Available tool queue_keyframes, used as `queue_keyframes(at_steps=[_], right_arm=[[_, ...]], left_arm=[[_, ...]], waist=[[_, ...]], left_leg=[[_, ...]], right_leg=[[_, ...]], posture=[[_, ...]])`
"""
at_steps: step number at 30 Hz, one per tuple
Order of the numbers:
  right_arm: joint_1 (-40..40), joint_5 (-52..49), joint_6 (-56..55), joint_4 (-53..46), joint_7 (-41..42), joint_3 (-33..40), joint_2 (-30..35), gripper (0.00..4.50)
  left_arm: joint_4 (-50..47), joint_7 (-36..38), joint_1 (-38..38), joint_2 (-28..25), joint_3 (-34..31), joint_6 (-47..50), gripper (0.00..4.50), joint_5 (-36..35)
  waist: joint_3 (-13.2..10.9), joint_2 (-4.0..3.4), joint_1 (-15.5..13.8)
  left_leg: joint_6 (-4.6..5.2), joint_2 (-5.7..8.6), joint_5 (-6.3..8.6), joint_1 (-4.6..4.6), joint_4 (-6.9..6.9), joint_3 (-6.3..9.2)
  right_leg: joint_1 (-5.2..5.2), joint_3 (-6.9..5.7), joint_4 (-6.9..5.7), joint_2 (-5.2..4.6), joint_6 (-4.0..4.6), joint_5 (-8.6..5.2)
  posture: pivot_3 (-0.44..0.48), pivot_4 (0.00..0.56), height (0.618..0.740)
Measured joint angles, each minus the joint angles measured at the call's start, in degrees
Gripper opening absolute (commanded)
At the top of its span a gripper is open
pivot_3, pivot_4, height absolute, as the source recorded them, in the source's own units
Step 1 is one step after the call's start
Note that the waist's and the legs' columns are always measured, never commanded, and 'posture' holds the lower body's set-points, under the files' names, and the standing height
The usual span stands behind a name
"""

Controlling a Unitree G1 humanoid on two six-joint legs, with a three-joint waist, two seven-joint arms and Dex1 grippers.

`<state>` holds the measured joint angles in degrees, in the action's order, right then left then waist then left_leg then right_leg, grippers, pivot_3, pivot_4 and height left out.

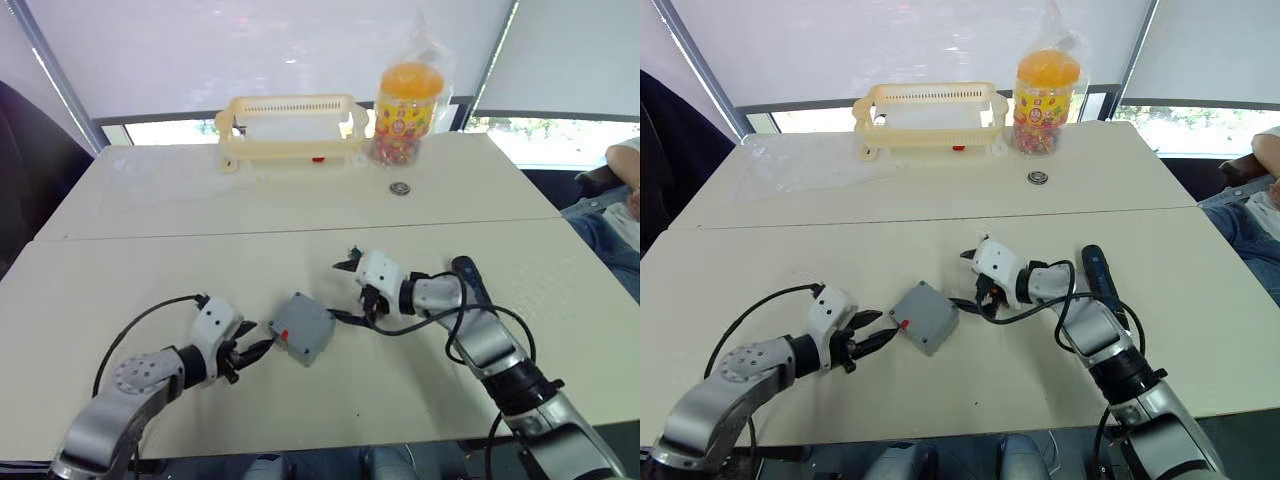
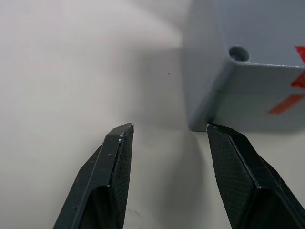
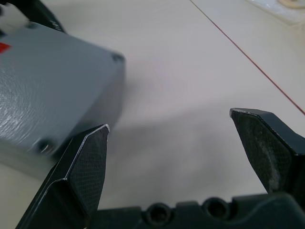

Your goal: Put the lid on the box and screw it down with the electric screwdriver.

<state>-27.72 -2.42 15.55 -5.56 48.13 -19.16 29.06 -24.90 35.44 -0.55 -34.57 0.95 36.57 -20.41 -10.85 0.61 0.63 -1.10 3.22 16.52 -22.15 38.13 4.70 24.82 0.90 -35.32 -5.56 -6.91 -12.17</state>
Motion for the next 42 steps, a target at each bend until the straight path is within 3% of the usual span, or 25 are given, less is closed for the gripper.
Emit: queue_keyframes(at_steps=[9,23,30,35,42], right_arm=[[5.9,0.0,8.0,-9.8,-2.5,0.6,0.1,4.47],[6.8,0.0,10.1,-10.8,-5.0,1.0,0.1,4.47],[6.9,-3.7,14.2,-14.2,-5.0,8.2,1.8,4.47],[6.9,-14.6,24.6,-17.9,-7.3,19.7,-0.6,4.47],[6.2,-16.8,28.6,-11.3,-8.9,20.8,0.2,4.47]], left_arm=[[4.0,2.4,-4.1,-0.4,0.5,-1.8,2.47,1.2],[4.2,2.9,-4.9,0.7,1.3,-2.3,2.47,3.0],[4.2,3.2,-5.1,0.2,0.2,-2.3,2.47,3.0],[3.5,9.4,-6.7,-6.6,-5.5,0.1,2.47,-2.9],[-2.7,22.1,-9.4,-20.2,-8.5,5.7,2.47,-12.5]], waist=[[0.0,-0.01,0.0],[0.0,-0.01,0.0],[0.0,-0.01,0.0],[0.0,-0.01,0.0],[0.0,-0.06,0.1]], left_leg=[[0.0,0.0,0.0,0.0,0.0,0.0],[0.0,0.0,0.0,0.0,0.0,0.0],[0.0,0.0,0.0,0.0,0.0,0.01],[0.0,-0.03,0.0,0.01,0.0,0.01],[0.02,-0.02,0.01,0.0,0.0,-0.06]], right_leg=[[0.03,0.0,-0.04,0.0,0.0,0.0],[0.01,0.0,-0.04,0.0,0.0,0.0],[0.02,-0.01,-0.04,0.0,0.0,0.0],[0.02,0.0,-0.07,0.01,0.0,0.0],[0.02,0.03,-0.06,0.0,0.0,0.0]], posture=[[0.0,0.15,0.74],[0.0,0.15,0.74],[0.0,0.15,0.74],[0.0,0.15,0.74],[0.0,0.15,0.74]])
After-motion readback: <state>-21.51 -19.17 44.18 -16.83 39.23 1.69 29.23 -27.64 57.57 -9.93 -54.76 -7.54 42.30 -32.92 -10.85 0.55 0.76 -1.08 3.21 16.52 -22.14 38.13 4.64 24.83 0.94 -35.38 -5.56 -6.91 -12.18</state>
